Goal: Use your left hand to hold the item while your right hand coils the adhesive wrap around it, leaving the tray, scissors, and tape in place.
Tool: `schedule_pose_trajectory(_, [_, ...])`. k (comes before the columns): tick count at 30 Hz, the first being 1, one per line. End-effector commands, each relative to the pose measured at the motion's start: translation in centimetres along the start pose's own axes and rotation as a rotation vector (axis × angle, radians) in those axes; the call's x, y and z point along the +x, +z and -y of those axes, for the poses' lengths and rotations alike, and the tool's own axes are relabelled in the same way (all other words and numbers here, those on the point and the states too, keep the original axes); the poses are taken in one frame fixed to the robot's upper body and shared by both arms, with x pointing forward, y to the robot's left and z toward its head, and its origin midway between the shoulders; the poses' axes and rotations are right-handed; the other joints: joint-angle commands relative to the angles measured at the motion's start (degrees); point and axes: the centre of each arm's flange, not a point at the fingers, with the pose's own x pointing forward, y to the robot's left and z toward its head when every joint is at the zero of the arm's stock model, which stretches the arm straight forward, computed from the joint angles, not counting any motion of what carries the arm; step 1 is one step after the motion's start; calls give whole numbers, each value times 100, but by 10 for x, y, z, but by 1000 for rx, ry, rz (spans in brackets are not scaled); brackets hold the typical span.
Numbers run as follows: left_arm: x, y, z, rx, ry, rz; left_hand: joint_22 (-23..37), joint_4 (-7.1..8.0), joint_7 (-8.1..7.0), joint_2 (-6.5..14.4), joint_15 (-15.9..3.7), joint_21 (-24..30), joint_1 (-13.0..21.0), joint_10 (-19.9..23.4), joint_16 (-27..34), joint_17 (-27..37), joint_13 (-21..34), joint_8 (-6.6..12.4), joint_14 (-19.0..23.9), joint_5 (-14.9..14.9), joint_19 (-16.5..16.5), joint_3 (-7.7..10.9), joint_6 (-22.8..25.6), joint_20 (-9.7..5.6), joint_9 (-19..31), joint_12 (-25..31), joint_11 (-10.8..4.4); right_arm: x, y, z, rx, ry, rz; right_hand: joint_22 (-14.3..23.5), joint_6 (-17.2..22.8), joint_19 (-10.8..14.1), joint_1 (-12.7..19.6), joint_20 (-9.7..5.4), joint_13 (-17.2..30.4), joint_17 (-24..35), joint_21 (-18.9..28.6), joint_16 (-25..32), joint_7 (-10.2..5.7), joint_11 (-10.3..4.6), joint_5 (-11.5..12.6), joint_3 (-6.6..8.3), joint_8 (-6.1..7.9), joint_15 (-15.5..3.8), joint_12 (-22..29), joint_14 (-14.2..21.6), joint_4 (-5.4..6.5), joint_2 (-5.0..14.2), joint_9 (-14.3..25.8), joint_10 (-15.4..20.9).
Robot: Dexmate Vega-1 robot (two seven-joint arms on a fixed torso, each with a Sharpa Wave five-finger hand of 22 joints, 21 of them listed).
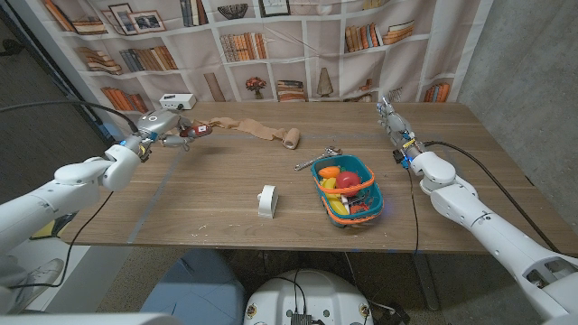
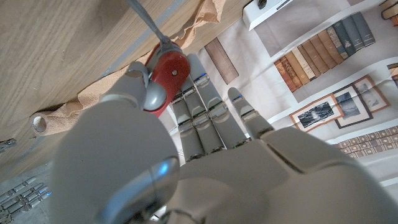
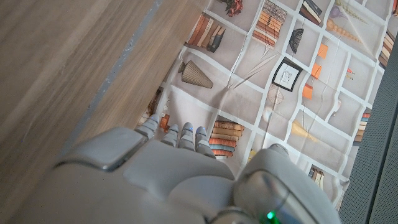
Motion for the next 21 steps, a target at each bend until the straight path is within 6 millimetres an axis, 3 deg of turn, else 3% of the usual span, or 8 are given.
schedule_pose_trajectory(1, [-5, 2, -5, 10, 11, -8, 19, 0, -236, 1143, -11, 48, 1128, 63, -37, 19, 21, -15, 13, 30, 38, -10, 229, -3, 34, -16, -73, 0, 7, -1, -109, 2, 3, 32, 27, -168, 129, -27, 33, 14, -32, -16, -10, 7, -25, -2, 38, -6, 46, -832, -67, -9, 21, 84])
schedule_pose_trajectory(10, [-4, 2, -8, 15, 16, -3, 17, 9, -223, 1145, -4, 41, 1128, 76, -66, 15, 28, -15, 22, 31, 29, -30, 244, -75, 35, -31, -74, -3, 26, -1, -271, 4, 27, 34, 90, -252, 262, -49, 58, 17, -8, 31, 40, 4, -54, 41, 66, -20, 143, -857, -171, -42, 23, 407])
schedule_pose_trajectory(21, [-5, 3, -11, 15, 19, 1, 13, 5, -293, 1137, -11, 29, 1141, 126, -71, 30, 23, -51, 86, 35, 16, -64, 180, -78, 36, -50, -75, -6, 49, -3, -420, 35, 49, 33, 167, -228, 336, -23, 72, 17, 19, 78, 45, 5, -68, 68, 91, -26, 167, -780, -227, -51, 24, 528])
